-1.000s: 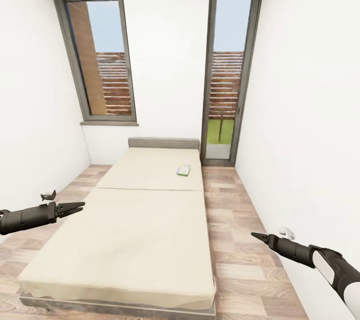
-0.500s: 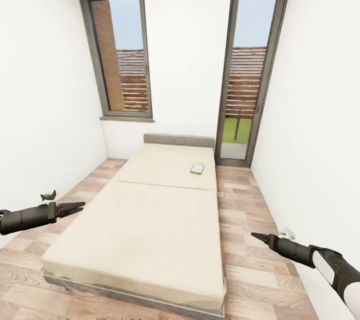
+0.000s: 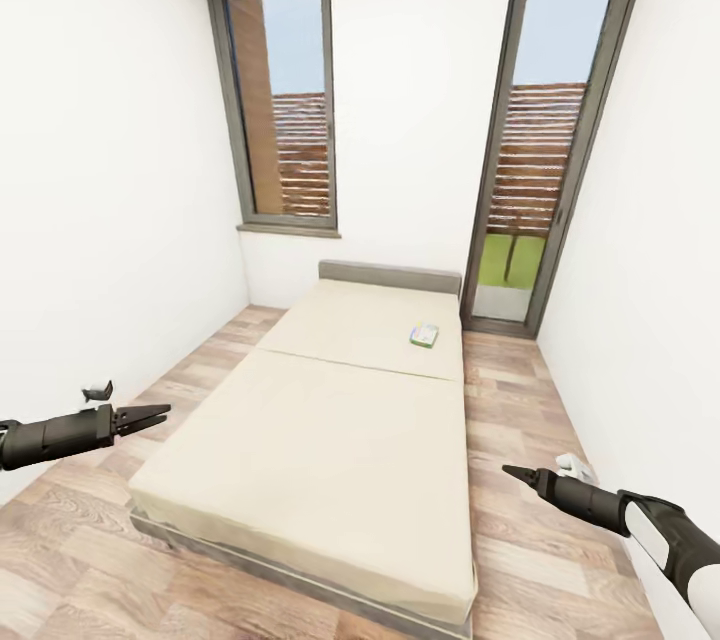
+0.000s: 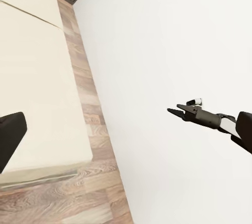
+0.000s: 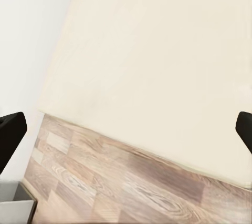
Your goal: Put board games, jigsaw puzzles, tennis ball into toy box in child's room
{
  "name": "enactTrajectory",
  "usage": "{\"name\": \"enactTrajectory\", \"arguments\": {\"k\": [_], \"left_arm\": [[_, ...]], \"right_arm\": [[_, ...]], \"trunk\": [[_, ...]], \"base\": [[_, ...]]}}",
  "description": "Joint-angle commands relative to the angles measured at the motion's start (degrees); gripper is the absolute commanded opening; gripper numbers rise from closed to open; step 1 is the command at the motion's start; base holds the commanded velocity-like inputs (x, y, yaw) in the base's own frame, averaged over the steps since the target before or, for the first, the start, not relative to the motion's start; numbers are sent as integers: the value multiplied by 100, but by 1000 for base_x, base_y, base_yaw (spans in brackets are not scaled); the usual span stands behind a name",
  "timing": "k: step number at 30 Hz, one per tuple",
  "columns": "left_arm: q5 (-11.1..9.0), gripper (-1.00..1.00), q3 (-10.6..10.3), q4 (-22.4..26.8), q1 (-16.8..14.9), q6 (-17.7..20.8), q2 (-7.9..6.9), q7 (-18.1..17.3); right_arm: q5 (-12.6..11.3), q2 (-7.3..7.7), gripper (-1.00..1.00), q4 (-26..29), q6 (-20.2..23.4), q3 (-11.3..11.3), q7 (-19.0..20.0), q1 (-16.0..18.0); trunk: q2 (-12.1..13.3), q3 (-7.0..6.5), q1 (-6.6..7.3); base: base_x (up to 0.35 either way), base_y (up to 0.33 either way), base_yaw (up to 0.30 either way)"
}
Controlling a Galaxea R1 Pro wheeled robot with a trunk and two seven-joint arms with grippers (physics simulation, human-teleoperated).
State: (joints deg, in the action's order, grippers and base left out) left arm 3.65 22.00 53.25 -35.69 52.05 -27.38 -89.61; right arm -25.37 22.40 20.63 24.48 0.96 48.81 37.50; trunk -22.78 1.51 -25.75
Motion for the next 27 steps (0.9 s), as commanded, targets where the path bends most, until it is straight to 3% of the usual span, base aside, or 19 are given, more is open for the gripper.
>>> {"name": "enactTrajectory", "arguments": {"k": [1, 27], "left_arm": [[39, 100, 6, 1, -8, 60, 3, -39], [39, 100, 6, 1, -8, 60, -3, -39]], "right_arm": [[-29, 2, 100, 2, 49, 10, 11, 3], [-29, 2, 100, 2, 40, 10, 14, 3]], "trunk": [[-14, 21, -4], [-14, 198, -4]], "base": [[0, 0, 223], [0, -1, 218]]}}
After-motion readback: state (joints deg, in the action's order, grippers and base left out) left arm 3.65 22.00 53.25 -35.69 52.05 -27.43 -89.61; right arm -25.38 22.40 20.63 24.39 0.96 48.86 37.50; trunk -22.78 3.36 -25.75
